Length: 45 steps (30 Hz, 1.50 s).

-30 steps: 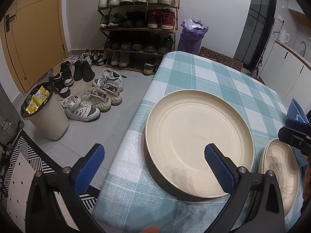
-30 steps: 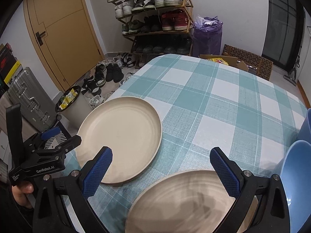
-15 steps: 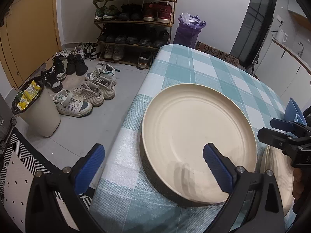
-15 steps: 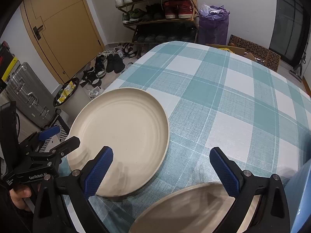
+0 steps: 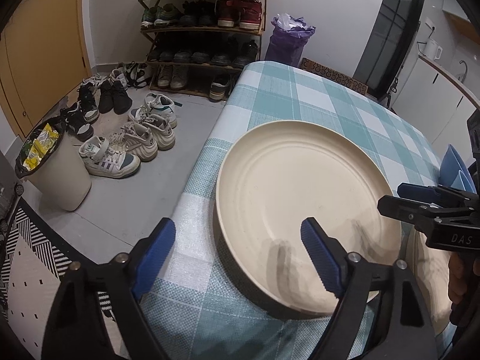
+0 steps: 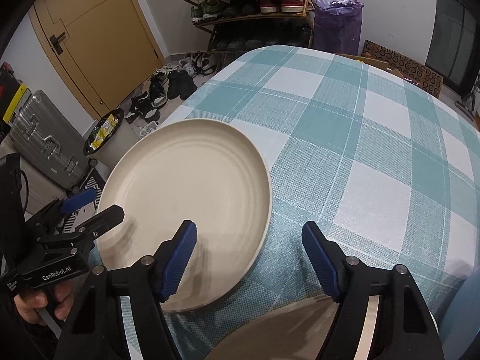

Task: Organize plates and bowls
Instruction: 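Move both tools to the rim of the single flat cream plate, then close the left tool on the plate rim while the right tool grips it too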

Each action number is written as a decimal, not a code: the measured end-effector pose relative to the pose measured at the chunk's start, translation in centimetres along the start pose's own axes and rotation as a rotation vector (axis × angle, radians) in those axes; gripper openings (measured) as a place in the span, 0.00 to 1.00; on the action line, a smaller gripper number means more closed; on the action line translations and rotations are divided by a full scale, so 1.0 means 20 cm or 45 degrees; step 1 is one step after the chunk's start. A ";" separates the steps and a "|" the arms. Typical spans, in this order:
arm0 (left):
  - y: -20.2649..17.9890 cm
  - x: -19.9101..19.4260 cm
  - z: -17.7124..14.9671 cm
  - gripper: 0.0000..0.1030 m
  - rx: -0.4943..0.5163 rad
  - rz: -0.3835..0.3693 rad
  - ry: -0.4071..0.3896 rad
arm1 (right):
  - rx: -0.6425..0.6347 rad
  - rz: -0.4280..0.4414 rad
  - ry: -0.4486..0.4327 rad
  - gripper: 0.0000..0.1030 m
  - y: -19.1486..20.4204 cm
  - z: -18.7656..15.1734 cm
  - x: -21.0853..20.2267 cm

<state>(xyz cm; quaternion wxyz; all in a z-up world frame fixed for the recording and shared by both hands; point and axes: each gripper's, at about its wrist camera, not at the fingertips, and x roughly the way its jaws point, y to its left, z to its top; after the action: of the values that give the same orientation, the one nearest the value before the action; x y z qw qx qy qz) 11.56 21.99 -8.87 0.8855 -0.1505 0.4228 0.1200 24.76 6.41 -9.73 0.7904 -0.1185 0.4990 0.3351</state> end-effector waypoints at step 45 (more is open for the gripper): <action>0.02 0.00 -0.04 0.16 -0.007 0.003 0.011 | -0.078 -0.099 0.010 0.19 0.05 -0.04 0.02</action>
<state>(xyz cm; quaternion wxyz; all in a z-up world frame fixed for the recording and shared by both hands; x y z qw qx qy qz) 10.86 22.04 -9.36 0.8831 -0.1529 0.4267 0.1216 23.63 6.79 -10.28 0.7969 -0.1632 0.4865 0.3187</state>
